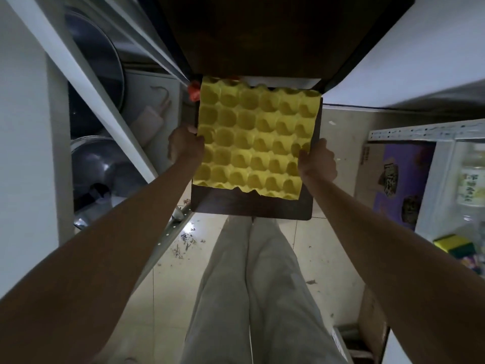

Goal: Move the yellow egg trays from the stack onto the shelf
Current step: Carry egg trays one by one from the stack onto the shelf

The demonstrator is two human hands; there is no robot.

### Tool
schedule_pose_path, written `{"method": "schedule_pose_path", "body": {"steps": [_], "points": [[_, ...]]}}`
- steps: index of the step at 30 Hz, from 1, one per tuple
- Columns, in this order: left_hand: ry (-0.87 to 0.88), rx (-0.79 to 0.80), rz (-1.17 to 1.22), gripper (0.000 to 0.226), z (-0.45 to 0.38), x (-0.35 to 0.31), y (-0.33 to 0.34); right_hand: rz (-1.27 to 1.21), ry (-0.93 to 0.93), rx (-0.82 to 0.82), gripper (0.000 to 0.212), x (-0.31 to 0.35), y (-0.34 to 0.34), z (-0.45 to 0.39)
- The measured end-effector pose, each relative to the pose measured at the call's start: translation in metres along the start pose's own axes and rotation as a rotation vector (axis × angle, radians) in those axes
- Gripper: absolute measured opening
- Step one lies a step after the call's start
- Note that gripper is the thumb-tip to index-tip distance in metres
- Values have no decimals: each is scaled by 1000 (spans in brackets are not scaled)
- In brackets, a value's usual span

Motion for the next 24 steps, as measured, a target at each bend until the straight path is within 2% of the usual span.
{"method": "schedule_pose_path", "body": {"steps": [6,15,20,24], "points": [[14,22,-33,17,-10,3,2,59,-71,-104,18,5,-4,-4],[53,22,-59,25,0,-1,-6,48,-72,-92,16,8,-12,0],[6,42,30,26,25,9,-21,-19,-85,-59,12,1,-28,20],[27,14,59,21,66,15,-38,-156,-99,-106,16,-30,-57,57]]}}
Point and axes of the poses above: each hand's wrist, its own z-axis away from the middle knuckle, its own y-axis out of the palm, x = y × z, the point moved 5 cm from there along -z, towards the middle knuckle, and after that the axes turned 2 degrees about y, right-handed, at the moved point
